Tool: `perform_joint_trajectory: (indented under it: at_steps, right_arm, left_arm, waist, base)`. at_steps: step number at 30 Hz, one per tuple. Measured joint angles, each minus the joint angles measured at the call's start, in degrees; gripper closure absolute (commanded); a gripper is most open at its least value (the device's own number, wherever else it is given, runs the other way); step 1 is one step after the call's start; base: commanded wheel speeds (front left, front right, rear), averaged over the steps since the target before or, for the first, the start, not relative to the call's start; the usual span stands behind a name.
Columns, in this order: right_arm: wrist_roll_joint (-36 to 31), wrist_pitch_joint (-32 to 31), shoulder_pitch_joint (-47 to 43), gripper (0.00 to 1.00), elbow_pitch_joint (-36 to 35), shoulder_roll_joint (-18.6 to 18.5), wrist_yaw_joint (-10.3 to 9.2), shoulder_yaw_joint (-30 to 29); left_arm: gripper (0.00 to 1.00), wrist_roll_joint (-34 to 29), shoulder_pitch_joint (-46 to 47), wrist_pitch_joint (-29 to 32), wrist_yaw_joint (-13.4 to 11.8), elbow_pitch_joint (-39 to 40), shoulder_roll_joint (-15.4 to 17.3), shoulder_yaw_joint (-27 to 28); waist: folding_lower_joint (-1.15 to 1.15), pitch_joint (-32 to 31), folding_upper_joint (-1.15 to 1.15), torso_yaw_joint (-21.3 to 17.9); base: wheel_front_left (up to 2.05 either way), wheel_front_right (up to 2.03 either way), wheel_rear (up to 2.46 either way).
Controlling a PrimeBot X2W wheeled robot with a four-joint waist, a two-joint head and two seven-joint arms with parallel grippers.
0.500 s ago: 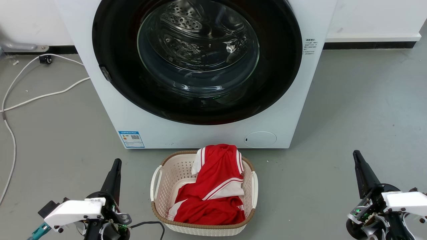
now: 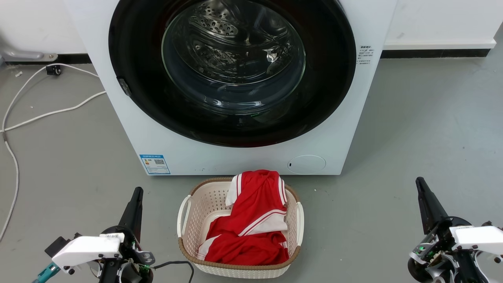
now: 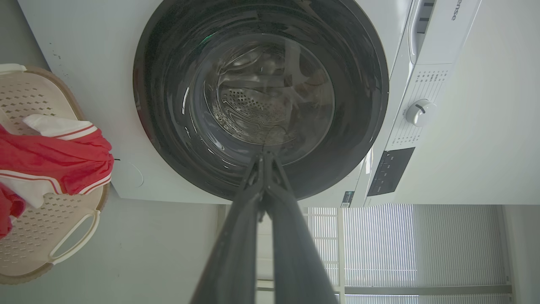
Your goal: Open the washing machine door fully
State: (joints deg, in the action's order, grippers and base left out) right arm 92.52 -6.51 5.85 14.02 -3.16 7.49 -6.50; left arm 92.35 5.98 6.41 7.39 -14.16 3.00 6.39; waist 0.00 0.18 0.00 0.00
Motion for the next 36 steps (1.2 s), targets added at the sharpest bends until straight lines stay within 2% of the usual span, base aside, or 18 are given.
perform_joint_trajectory:
  at_steps: [13, 14, 22, 28, 31, 36]
  right_arm:
    - [-0.2, 0.0, 0.0, 1.00, 0.0, 0.0, 0.00, 0.0]
    - [-0.2, 0.0, -0.2, 0.00, 0.2, 0.0, 0.00, 0.0]
    - [-0.3, 1.7, -2.1, 0.00, 0.4, 0.2, 0.00, 0.8]
    - [-3.6, 3.4, -2.7, 0.00, -1.3, 0.2, 0.00, 1.0]
    - [-7.7, 4.2, -2.9, 0.00, -2.7, 0.2, 0.00, 1.1]
    - [-18.3, 5.4, -2.9, 0.00, -5.5, 0.2, 0.00, 2.1]
  left_arm:
    - [1.00, 0.0, 0.0, 0.0, 0.0, 0.0, 0.0, 0.0]
    - [0.00, 0.0, -0.1, 0.0, 0.0, -0.3, 0.0, 0.0]
    - [0.00, 0.0, -1.6, -1.7, -0.1, -0.3, -0.2, -1.4]
    - [0.00, -3.4, -1.7, -3.3, -0.1, 1.6, -0.2, -2.2]
    - [0.00, -7.0, -1.7, -4.2, -0.1, 2.9, -0.2, -2.2]
    - [0.00, -13.7, -2.0, -5.4, -0.1, 5.1, -0.2, -2.1]
  waist:
    - [0.00, 0.0, 0.00, 0.0]
    - [0.00, 0.0, 0.00, 0.0]
    - [0.00, -0.1, 0.00, 0.0]
    - [0.00, -0.1, 0.00, 0.0]
    - [0.00, -0.1, 0.00, 0.0]
    - [0.00, -0.1, 0.00, -0.1]
  base:
    - [0.00, 0.00, 0.00]
    - [0.00, 0.00, 0.00]
    - [0.00, 0.00, 0.00]
    - [0.00, 0.00, 0.00]
    - [0.00, 0.00, 0.00]
    - [0.00, 0.00, 0.00]
